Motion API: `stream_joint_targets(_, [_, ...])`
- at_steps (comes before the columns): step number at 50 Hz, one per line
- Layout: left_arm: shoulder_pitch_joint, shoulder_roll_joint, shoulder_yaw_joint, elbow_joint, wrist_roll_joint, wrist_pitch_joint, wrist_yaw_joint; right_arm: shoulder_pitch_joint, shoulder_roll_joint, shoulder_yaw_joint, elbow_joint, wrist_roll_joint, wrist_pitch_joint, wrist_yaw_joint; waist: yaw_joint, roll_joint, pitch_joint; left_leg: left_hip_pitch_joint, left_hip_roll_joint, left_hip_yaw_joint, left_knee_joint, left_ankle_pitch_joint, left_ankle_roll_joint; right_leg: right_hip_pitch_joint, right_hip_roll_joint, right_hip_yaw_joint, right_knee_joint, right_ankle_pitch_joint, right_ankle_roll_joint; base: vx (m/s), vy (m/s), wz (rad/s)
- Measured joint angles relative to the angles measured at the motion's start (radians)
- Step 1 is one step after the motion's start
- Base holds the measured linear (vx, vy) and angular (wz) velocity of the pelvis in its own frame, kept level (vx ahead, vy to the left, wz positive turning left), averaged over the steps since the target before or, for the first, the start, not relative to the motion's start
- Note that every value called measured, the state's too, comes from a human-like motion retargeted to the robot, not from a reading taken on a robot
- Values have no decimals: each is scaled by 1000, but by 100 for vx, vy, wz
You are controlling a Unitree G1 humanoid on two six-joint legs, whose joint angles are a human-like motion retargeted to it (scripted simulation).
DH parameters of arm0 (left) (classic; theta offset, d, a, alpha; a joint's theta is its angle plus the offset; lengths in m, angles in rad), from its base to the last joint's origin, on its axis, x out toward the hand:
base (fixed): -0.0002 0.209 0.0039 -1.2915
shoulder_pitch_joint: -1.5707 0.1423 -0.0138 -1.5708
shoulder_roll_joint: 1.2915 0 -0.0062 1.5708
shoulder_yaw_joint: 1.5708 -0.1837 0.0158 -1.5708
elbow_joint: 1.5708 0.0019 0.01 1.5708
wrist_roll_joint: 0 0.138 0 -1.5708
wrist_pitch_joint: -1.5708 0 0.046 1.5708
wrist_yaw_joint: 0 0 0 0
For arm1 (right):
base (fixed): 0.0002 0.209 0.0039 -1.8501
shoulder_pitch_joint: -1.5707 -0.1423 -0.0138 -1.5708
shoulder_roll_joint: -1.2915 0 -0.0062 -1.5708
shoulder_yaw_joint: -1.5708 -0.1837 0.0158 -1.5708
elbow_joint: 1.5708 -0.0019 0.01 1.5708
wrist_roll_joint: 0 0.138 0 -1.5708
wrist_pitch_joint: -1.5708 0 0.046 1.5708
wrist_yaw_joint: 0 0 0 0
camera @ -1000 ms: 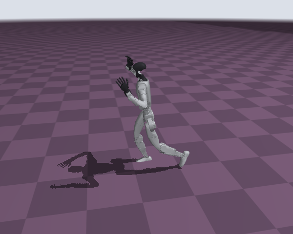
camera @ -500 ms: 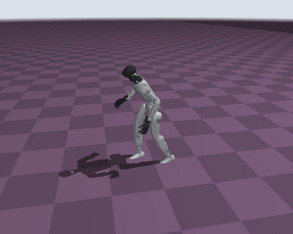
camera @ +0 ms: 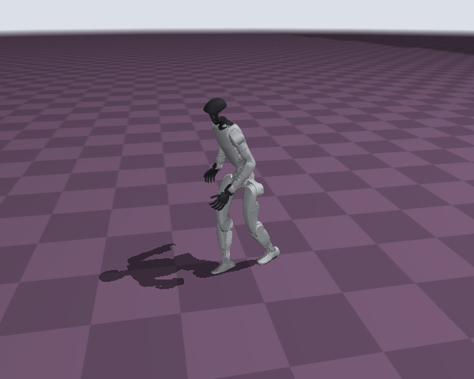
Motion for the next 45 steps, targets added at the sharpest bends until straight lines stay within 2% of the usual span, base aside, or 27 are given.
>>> stream_joint_targets(3, [27,43,1,20,20,8,6,6,-14,29,-142,-8,-13,24,5,-31,-35,5,1,-13,-16,29,24,46,4,25,-68,39,4,-12,-1,-27])
stream_joint_targets(6, [28,74,10,53,27,15,28,-8,-29,54,-264,-30,-17,29,32,-56,-47,28,15,-21,-18,27,1,87,36,45,-118,81,10,-20,-8,-57])
stream_joint_targets(11, [-26,97,33,130,48,39,53,-65,-47,56,-446,-24,-25,33,73,-84,-20,107,47,31,-103,-3,-35,123,83,74,-160,142,10,-29,-12,-48])
stream_joint_targets(15, [-53,92,53,169,37,54,54,-110,-62,48,-571,-34,-23,53,76,-74,17,138,59,27,-174,24,-50,114,83,145,-134,118,10,-32,2,-7])
stream_joint_targets(17, [-41,80,60,173,18,55,46,-122,-65,46,-620,-38,-16,69,74,-53,25,147,58,28,-225,54,-49,94,61,186,-87,65,10,-30,22,-3])
stream_joint_targets(20, [3,51,66,170,-15,52,27,-126,-68,47,-681,-40,-6,87,73,-22,6,157,27,33,-342,121,-33,25,-36,165,35,-23,1,-25,28,-6])
stream_joint_targets(23, [82,28,76,155,-48,43,5,-107,-54,52,-725,-52,-7,88,91,20,-21,167,43,40,-410,150,-43,14,-126,47,98,-51,-66,-13,6,-12])
stream_joint_targets(25, [130,15,93,140,-73,36,-8,-103,-45,50,-748,-62,-6,86,105,40,-38,166,45,44,-440,162,-48,25,-173,22,102,-66,-92,-7,0,-11])
stream_joint_targets(28, [202,2,137,94,-122,19,-17,-103,-30,41,-778,-83,-6,80,138,49,-52,163,33,59,-454,166,-52,70,-210,56,40,-62,-84,-2,-3,-30])
stream_joint_targets(30, [246,-4,173,51,-163,0,-20,-105,-22,33,-795,-95,-12,73,168,45,-52,167,18,81,-453,163,-53,106,-230,64,-28,-16,-51,2,-6,-63])
stream_joint_targets(32, [280,-12,207,11,-213,-21,-24,-111,-17,25,-802,-96,-21,63,200,41,-49,170,10,112,-446,160,-55,136,-235,60,-103,44,-8,4,-10,-86])
stream_joint_targets(34, [301,-24,236,-19,-273,-39,-27,-118,-14,20,-795,-92,-26,50,227,47,-45,172,26,149,-435,155,-68,159,-206,62,-168,85,10,4,-18,-96])
stream_joint_targets(39, [310,-60,239,-37,-401,-65,-22,-114,-18,17,-727,-102,-13,3,197,67,-48,180,37,178,-422,153,-64,195,-181,81,-231,110,10,5,-6,-32])
stream_joint_targets(43, [250,-47,188,-12,-412,-65,-36,-85,-18,2,-664,-123,-3,-19,143,72,-70,181,38,167,-417,152,-52,203,-186,70,-232,100,10,4,-2,10])
stream_joint_targets(45, [199,-26,152,-3,-425,-68,-54,-72,-28,-6,-634,-151,-55,14,120,73,-82,182,34,158,-411,151,-40,209,-194,66,-229,90,5,2,0,9])
